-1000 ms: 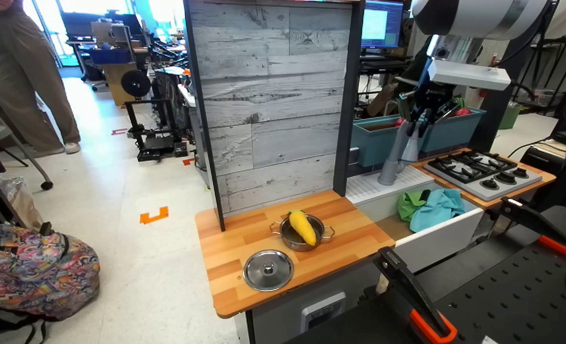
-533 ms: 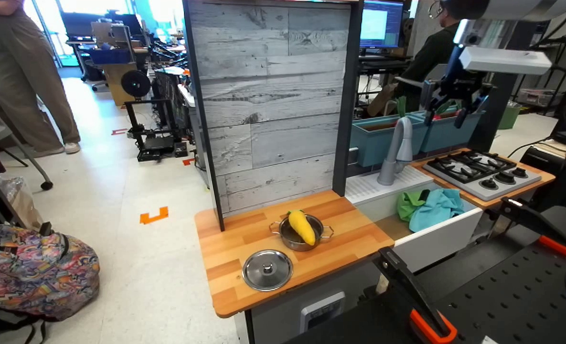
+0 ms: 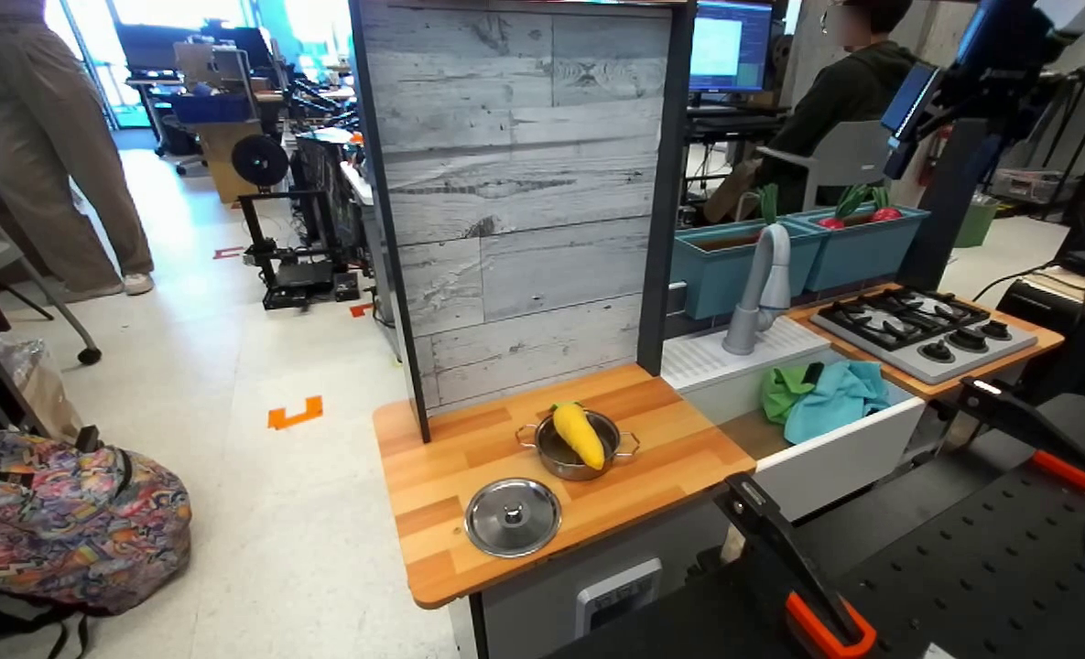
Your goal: Turn the tap nozzle to the right
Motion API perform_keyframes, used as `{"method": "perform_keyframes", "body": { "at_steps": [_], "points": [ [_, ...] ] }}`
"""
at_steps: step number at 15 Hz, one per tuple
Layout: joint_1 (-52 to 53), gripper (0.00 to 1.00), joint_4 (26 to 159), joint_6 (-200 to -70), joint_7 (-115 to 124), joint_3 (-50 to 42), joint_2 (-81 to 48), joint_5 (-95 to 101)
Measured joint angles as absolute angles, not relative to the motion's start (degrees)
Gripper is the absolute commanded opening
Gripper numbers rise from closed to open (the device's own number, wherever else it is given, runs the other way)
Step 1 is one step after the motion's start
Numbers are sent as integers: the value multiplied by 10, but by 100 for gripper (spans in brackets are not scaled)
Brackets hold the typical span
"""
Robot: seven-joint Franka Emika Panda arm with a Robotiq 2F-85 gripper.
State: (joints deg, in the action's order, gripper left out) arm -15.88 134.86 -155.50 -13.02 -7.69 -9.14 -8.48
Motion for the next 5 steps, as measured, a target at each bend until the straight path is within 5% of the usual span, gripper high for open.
{"method": "perform_keyframes", "body": {
  "at_steps": [5],
  "points": [
    [-139, 100, 1403, -1555, -138, -66, -22, -95]
  ]
}}
